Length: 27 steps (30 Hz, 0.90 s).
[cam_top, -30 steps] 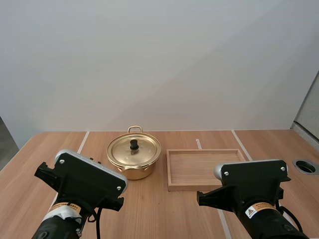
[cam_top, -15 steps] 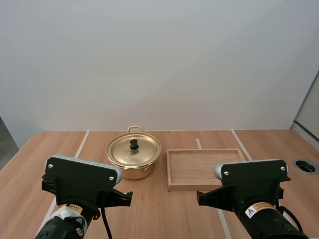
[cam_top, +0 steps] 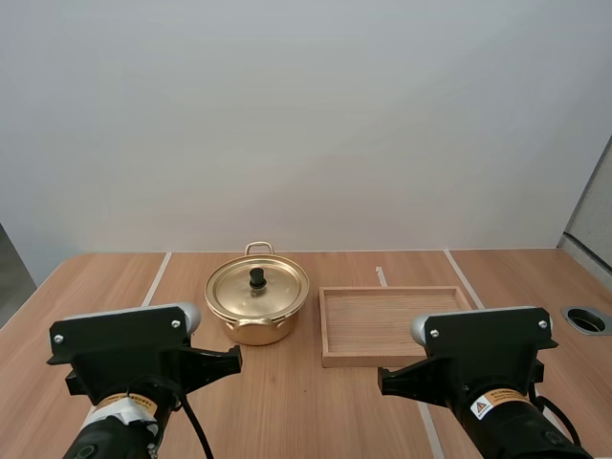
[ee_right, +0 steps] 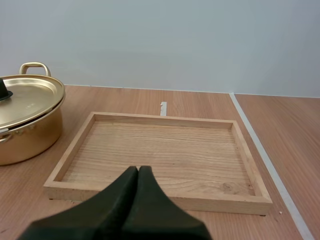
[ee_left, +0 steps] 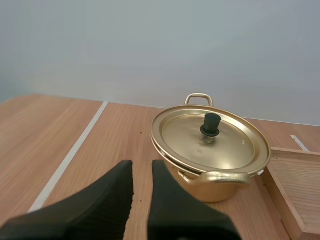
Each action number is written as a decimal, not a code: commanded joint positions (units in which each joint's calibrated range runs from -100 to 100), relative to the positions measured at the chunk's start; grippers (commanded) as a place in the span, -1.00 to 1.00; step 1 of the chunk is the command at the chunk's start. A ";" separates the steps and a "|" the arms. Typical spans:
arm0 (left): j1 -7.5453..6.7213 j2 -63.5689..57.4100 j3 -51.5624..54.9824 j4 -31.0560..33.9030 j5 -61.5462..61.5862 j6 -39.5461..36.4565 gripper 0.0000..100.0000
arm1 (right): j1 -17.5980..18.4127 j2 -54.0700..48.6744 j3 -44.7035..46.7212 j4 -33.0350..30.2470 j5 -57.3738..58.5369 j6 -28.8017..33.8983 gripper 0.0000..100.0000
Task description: Open the pot, put the pineapple inside, and close it
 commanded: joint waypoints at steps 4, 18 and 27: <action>0.08 -0.41 0.03 2.77 -0.13 -1.50 -0.50 | -0.25 -0.43 0.00 -0.50 -0.41 -0.01 -1.00; 0.08 -0.41 0.03 2.77 -0.13 -1.50 -0.50 | -0.25 -0.43 0.00 -0.50 -0.41 -0.01 -1.00; 0.08 -0.41 0.03 2.77 -0.13 -1.50 -0.50 | -0.25 -0.43 0.00 -0.50 -0.41 -0.01 -1.00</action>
